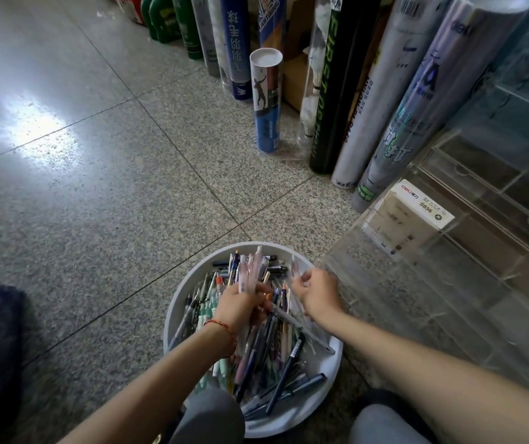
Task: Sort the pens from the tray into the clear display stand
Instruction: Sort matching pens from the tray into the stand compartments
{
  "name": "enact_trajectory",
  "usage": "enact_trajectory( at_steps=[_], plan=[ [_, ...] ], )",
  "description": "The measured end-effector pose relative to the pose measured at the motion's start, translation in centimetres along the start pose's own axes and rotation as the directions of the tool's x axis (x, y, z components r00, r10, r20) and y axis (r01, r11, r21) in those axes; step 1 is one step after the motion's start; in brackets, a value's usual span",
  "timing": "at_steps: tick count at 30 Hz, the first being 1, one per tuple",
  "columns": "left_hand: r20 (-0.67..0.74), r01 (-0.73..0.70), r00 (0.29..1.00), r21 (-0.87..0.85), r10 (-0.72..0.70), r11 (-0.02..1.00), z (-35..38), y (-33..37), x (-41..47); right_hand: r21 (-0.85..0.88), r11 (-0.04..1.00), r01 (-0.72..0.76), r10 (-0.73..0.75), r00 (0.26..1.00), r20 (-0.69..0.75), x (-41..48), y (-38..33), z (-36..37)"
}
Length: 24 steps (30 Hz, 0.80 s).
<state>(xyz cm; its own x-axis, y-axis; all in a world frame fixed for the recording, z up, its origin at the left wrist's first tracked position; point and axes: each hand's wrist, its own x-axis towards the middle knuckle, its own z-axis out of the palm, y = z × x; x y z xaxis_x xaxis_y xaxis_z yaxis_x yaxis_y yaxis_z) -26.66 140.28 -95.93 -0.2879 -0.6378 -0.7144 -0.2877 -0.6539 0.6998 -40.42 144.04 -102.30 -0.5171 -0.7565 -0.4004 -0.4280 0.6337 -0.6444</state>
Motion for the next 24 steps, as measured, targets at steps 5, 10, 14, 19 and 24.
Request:
enact_trajectory(
  at_steps=[5,10,14,19,24],
  plan=[
    [-0.03,-0.067,0.997,0.084,0.07,0.994,1.6,1.8,-1.7,0.479,0.875,0.065,-0.117,0.99,0.078,-4.2,-3.9,-5.6],
    [0.245,-0.179,0.96,0.153,0.138,0.972,4.5,5.4,-6.8,0.603,0.793,0.087,-0.211,0.968,0.138,-8.6,-6.0,-12.5],
    [0.271,-0.447,0.881,0.205,0.388,0.871,7.6,10.0,-11.3,0.566,0.768,0.3,-0.319,0.945,-0.068,-11.9,-7.8,-19.1],
    [0.366,-0.75,0.644,0.13,0.671,0.649,16.0,17.7,-17.6,0.435,0.687,0.583,-0.392,0.8,-0.453,-15.0,-9.7,-30.7],
    [0.446,-0.861,0.496,0.14,0.745,0.489,24.6,21.3,-20.7,0.265,0.748,0.608,-0.319,0.681,-0.659,-16.9,-9.4,-40.1]
  ],
)
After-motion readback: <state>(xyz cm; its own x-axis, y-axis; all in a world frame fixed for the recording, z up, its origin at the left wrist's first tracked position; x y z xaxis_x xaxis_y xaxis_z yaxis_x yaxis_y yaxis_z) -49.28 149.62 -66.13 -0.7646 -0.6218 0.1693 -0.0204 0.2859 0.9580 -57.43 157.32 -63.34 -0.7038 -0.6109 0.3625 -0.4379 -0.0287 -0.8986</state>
